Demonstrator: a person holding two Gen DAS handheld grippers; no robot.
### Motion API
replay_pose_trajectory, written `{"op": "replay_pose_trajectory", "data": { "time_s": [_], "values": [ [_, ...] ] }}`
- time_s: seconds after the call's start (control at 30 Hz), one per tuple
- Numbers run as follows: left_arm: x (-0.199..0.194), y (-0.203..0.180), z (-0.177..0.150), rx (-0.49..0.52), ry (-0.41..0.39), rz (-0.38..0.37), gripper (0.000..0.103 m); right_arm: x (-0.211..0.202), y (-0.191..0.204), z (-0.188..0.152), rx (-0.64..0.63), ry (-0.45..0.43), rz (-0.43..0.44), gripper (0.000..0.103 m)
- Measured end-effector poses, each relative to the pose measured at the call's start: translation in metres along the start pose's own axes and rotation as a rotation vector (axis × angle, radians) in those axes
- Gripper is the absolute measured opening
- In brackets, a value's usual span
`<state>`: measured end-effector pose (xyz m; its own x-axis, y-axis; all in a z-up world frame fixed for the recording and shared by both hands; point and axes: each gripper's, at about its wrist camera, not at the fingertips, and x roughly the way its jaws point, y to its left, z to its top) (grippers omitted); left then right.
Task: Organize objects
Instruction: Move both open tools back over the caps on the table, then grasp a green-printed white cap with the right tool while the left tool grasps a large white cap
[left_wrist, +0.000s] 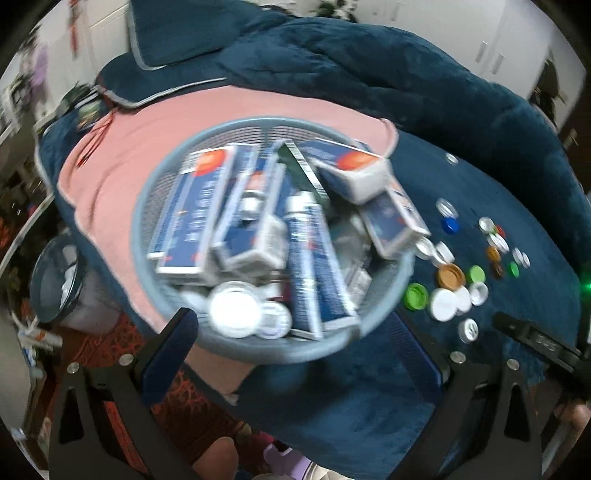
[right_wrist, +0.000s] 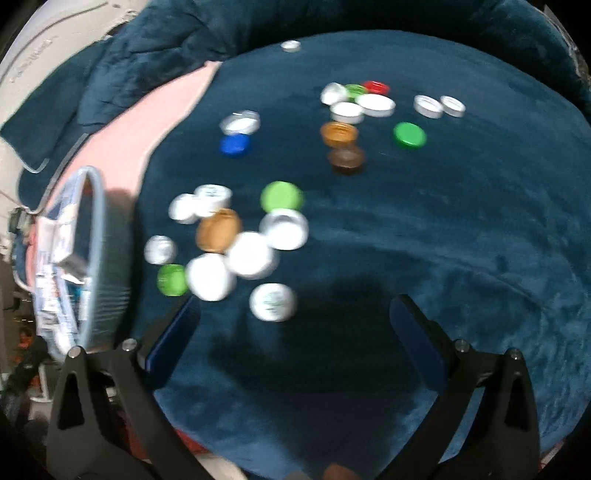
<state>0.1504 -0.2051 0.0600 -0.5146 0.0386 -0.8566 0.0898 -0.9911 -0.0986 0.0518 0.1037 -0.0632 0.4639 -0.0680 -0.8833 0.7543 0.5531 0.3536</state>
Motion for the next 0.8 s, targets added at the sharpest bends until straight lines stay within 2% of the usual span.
{"op": "replay_pose_trajectory", "data": {
  "time_s": [0.17, 0.23, 0.3, 0.33, 0.4, 0.43, 0.53, 0.7, 0.8],
  "values": [
    [0.009, -0.028, -0.008, 0.088, 0.024, -0.016, 0.102, 0.022, 0.004, -0.006, -0.100, 0.025, -0.023, 0.100],
    [0.011, -0.036, -0.012, 0.117, 0.029, -0.020, 0.102, 0.027, 0.014, -0.008, -0.156, 0.023, -0.029, 0.090],
    [0.013, -0.042, -0.014, 0.140, 0.032, -0.028, 0.102, 0.034, 0.024, -0.008, -0.212, 0.032, -0.038, 0.071],
    [0.013, -0.046, -0.015, 0.153, 0.032, -0.034, 0.102, 0.040, 0.027, -0.009, -0.232, 0.045, -0.044, 0.067],
    [0.015, -0.052, -0.017, 0.175, 0.030, -0.048, 0.102, 0.048, 0.029, -0.011, -0.250, 0.077, -0.058, 0.037],
    [0.017, -0.055, -0.018, 0.182, 0.030, -0.055, 0.102, 0.048, 0.028, -0.011, -0.255, 0.078, -0.062, 0.033],
    [0.025, -0.067, -0.022, 0.211, 0.045, -0.080, 0.102, 0.041, 0.018, -0.009, -0.231, 0.068, -0.036, 0.031],
    [0.033, -0.105, -0.031, 0.305, 0.009, -0.061, 0.102, 0.023, -0.027, -0.007, -0.136, 0.047, -0.051, 0.031],
    [0.036, -0.129, -0.036, 0.333, 0.033, -0.157, 0.101, 0.019, -0.046, -0.011, -0.111, 0.053, -0.049, 0.031]
  ]
}}
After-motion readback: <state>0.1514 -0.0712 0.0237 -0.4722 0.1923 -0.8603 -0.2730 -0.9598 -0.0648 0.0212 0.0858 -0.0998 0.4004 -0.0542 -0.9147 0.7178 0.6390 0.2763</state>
